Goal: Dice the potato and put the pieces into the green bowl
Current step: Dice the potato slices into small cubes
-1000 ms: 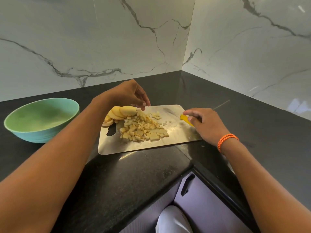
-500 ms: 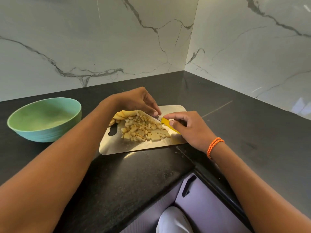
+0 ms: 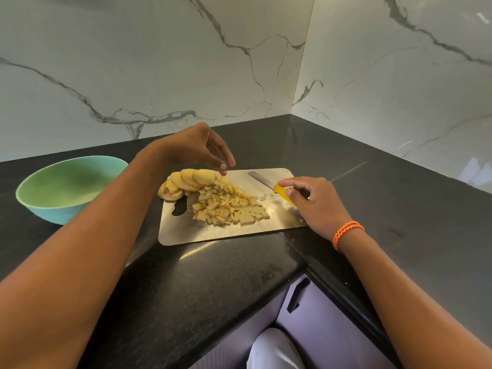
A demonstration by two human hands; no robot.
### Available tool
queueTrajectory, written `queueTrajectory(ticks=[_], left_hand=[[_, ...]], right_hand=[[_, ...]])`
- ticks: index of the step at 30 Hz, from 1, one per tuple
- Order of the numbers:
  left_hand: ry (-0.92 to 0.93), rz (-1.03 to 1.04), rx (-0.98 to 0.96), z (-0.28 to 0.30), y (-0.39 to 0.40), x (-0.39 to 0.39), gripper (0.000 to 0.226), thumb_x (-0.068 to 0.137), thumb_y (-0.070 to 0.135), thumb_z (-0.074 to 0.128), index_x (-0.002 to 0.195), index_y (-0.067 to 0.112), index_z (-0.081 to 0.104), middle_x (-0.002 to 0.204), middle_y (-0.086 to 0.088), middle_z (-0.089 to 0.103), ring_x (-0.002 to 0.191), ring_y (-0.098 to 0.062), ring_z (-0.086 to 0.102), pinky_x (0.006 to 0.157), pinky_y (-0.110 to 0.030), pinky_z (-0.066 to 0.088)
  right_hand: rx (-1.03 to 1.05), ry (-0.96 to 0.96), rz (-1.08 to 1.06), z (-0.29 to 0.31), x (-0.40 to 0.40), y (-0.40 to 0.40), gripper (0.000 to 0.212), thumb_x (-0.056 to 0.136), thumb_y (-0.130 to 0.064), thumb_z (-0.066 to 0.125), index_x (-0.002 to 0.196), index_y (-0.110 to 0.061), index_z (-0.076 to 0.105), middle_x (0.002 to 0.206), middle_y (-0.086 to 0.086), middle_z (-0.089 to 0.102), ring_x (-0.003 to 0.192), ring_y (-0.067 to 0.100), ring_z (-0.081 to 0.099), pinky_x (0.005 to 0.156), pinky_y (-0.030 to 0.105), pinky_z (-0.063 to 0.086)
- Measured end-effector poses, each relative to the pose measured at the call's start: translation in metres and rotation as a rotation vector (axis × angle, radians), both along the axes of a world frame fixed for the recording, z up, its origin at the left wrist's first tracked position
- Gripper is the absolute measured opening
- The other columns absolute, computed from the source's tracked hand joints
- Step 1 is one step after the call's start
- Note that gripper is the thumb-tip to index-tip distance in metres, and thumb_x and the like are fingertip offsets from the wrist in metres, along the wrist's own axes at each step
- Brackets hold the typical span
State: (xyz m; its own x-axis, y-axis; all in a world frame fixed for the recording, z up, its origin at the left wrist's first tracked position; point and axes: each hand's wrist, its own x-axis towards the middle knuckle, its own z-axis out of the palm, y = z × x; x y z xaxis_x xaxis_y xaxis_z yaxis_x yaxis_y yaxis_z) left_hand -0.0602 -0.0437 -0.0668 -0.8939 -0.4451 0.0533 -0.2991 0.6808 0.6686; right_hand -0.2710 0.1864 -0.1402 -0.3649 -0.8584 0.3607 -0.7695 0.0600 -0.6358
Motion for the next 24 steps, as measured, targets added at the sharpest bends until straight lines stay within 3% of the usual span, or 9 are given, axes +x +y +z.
queueTrajectory(ticks=[5, 9, 11, 19, 24], left_hand=[[-0.014, 0.097, -0.056, -0.009, -0.012, -0.002, 0.012, 0.089, 0.015, 0.083, 0.1, 0.021, 0.083, 0.089, -0.004, 0.076, 0.084, -0.018, 0.068, 0.077, -0.033, 0.055], [-0.375, 0.17, -0.123, -0.015, -0.021, -0.001, 0.036, 0.096, 0.018, 0.076, 0.132, 0.018, 0.072, 0.129, 0.0, 0.07, 0.122, -0.021, 0.062, 0.107, -0.039, 0.048], [-0.458, 0.176, -0.106, -0.015, -0.018, -0.003, 0.042, 0.098, 0.017, 0.074, 0.14, 0.013, 0.067, 0.137, -0.002, 0.066, 0.127, -0.022, 0.059, 0.109, -0.035, 0.044], [-0.339, 0.295, -0.161, -0.013, -0.016, -0.005, 0.052, 0.078, 0.019, 0.093, 0.118, 0.024, 0.06, 0.117, 0.0, 0.06, 0.109, -0.025, 0.059, 0.088, -0.039, 0.05], [-0.14, 0.279, -0.141, 0.001, -0.016, -0.001, 0.032, 0.089, 0.005, 0.081, 0.109, 0.022, 0.064, 0.112, -0.013, 0.07, 0.101, -0.032, 0.068, 0.073, -0.04, 0.058]], right_hand=[[-0.01, 0.037, -0.013, -0.001, 0.003, -0.003, 0.027, 0.103, -0.018, 0.059, 0.125, -0.021, 0.074, 0.13, -0.003, 0.069, 0.113, 0.013, 0.062, 0.097, 0.03, 0.052], [0.023, 0.063, -0.011, -0.002, 0.005, -0.004, 0.027, 0.103, -0.02, 0.059, 0.127, -0.022, 0.073, 0.131, -0.003, 0.068, 0.119, 0.014, 0.06, 0.103, 0.03, 0.049], [0.038, 0.073, -0.01, -0.002, 0.005, -0.004, 0.028, 0.103, -0.019, 0.059, 0.128, -0.021, 0.072, 0.131, -0.002, 0.068, 0.119, 0.015, 0.06, 0.102, 0.029, 0.049], [0.037, 0.076, -0.008, -0.002, 0.005, -0.002, 0.027, 0.103, -0.019, 0.058, 0.127, -0.022, 0.073, 0.129, -0.003, 0.069, 0.115, 0.013, 0.06, 0.098, 0.025, 0.047], [0.022, 0.072, -0.028, -0.001, 0.006, -0.004, 0.028, 0.104, -0.019, 0.057, 0.127, -0.022, 0.072, 0.131, -0.002, 0.068, 0.118, 0.013, 0.06, 0.101, 0.028, 0.049]])
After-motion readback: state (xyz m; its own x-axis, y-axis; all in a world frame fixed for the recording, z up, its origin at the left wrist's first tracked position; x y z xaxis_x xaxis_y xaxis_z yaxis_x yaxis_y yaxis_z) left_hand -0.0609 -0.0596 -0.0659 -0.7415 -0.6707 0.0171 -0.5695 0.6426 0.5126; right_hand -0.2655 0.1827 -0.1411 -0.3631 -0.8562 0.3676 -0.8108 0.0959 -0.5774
